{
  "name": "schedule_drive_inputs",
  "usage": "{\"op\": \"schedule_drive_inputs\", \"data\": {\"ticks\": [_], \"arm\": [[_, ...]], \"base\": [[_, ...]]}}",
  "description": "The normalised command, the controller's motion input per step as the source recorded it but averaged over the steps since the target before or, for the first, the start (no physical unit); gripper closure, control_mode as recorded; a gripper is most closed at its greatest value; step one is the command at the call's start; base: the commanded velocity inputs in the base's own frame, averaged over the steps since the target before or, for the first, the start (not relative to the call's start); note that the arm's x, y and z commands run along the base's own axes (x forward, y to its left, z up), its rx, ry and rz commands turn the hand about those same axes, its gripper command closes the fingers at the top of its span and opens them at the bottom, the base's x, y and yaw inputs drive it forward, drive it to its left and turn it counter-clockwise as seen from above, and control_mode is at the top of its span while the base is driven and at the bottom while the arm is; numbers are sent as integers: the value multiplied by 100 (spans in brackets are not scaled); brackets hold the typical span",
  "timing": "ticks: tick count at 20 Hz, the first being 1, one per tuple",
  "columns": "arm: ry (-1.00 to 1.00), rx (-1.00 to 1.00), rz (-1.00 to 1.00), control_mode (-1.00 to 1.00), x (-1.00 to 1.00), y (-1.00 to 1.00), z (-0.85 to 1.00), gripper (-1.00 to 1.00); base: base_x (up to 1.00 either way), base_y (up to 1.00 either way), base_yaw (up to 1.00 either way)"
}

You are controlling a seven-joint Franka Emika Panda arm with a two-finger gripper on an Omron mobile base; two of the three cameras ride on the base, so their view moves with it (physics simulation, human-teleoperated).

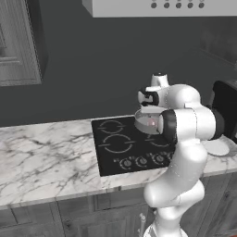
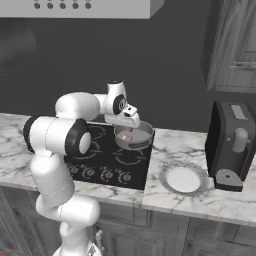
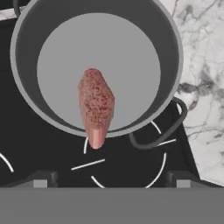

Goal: Retrieve the frozen meat and place it in the pot on a burner. Then turn the burner on.

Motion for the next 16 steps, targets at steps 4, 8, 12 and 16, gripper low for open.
{"op": "schedule_drive_inputs", "data": {"ticks": [4,8,12,16], "arm": [[0,0,0,-100,-83,0,12,-100],[0,2,0,-100,-82,1,0,-100],[0,5,0,-100,-71,6,0,-100],[3,4,0,-100,-57,11,0,-100]], "base": [[0,0,0],[0,0,0],[0,0,0],[0,0,0]]}}
